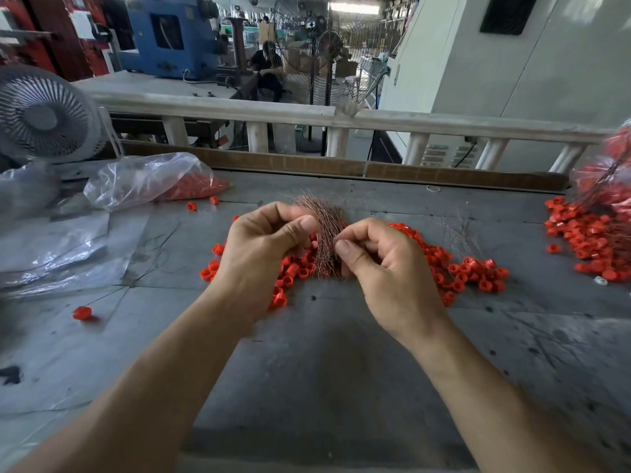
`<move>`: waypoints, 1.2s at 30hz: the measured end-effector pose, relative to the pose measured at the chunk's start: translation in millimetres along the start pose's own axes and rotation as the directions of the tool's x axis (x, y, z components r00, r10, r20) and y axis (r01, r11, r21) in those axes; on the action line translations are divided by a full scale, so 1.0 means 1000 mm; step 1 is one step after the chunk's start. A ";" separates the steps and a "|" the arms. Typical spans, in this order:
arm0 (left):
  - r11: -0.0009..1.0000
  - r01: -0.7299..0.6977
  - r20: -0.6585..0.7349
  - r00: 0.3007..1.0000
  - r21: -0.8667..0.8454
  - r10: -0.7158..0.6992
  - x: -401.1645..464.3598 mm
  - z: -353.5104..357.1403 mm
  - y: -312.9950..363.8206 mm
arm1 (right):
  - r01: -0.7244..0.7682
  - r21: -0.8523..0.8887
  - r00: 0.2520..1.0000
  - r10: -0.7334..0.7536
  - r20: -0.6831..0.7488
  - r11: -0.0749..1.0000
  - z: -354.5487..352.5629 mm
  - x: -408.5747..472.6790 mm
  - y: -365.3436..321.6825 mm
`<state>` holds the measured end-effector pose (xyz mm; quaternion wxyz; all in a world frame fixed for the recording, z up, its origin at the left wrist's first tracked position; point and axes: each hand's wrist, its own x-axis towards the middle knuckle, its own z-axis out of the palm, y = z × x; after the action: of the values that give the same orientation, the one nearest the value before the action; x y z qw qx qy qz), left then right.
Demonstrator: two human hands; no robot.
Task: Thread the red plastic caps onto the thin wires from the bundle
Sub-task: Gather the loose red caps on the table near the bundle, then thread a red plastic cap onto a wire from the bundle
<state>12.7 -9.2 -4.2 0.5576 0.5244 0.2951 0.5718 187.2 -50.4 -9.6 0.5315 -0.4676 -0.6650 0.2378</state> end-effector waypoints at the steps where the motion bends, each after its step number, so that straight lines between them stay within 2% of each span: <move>1: 1.000 -0.007 -0.039 0.999 0.001 0.007 0.001 -0.002 0.001 | -0.007 0.001 1.000 0.007 -0.019 1.000 -0.002 0.000 0.001; 2: 0.999 -0.022 -0.096 0.995 0.039 0.025 0.002 -0.006 0.002 | -0.020 0.017 0.999 0.020 -0.045 1.000 -0.004 0.000 0.002; 4: 0.951 -0.055 -0.193 0.974 0.303 0.118 0.006 -0.015 0.004 | -0.047 0.084 0.992 0.056 -0.113 0.995 -0.009 0.000 0.002; 6: 0.774 -0.043 -0.176 0.964 0.631 0.197 0.008 -0.023 0.003 | -0.040 0.173 0.980 0.073 -0.185 0.984 -0.015 0.002 -0.001; 8: 0.573 0.017 -0.134 0.977 0.819 0.163 0.007 -0.022 0.001 | -0.004 0.261 0.966 0.071 -0.247 0.965 -0.021 0.005 -0.005; 10: 0.410 0.025 -0.089 0.986 0.912 0.138 0.005 -0.020 -0.002 | 0.030 0.315 0.954 0.067 -0.293 0.949 -0.027 0.007 -0.010; 11: 0.360 0.010 -0.064 0.988 0.933 0.139 0.004 -0.019 -0.004 | 0.040 0.349 0.947 0.076 -0.311 0.936 -0.030 0.008 -0.011; 15: 0.221 -0.038 0.001 0.987 0.975 0.163 0.004 -0.024 -0.006 | -0.008 0.552 0.922 0.220 -0.319 0.834 -0.036 0.011 -0.013; 18: 0.130 0.000 -0.015 0.993 0.992 0.113 0.005 -0.024 -0.008 | -0.116 0.652 0.896 0.362 -0.256 0.749 -0.034 0.013 -0.010; 20: 0.113 0.009 -0.022 0.993 0.994 0.114 0.005 -0.024 -0.008 | -0.195 0.645 0.881 0.421 -0.215 0.739 -0.029 0.013 -0.007; 24: 0.110 -0.005 -0.010 0.991 0.994 0.137 0.004 -0.022 -0.010 | -0.282 0.566 0.888 0.434 -0.151 0.775 -0.020 0.010 0.000; 30: 0.121 -0.020 -0.004 0.981 0.992 0.194 0.004 -0.022 -0.009 | -0.313 0.438 0.912 0.396 -0.111 0.843 -0.009 0.005 0.004; 33: 0.199 -0.035 -0.013 0.971 0.979 0.239 0.003 -0.019 -0.008 | -0.306 0.363 0.922 0.369 -0.116 0.880 -0.006 0.004 0.004; 36: 0.357 -0.042 -0.044 0.972 0.933 0.230 0.003 -0.015 -0.006 | -0.282 0.285 0.938 0.325 -0.117 0.916 -0.004 0.002 0.004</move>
<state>1.6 -1.4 -13.3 0.0905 0.7192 0.5657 0.3932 192.1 -47.5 -10.7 0.5978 -0.5083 -0.5009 0.3652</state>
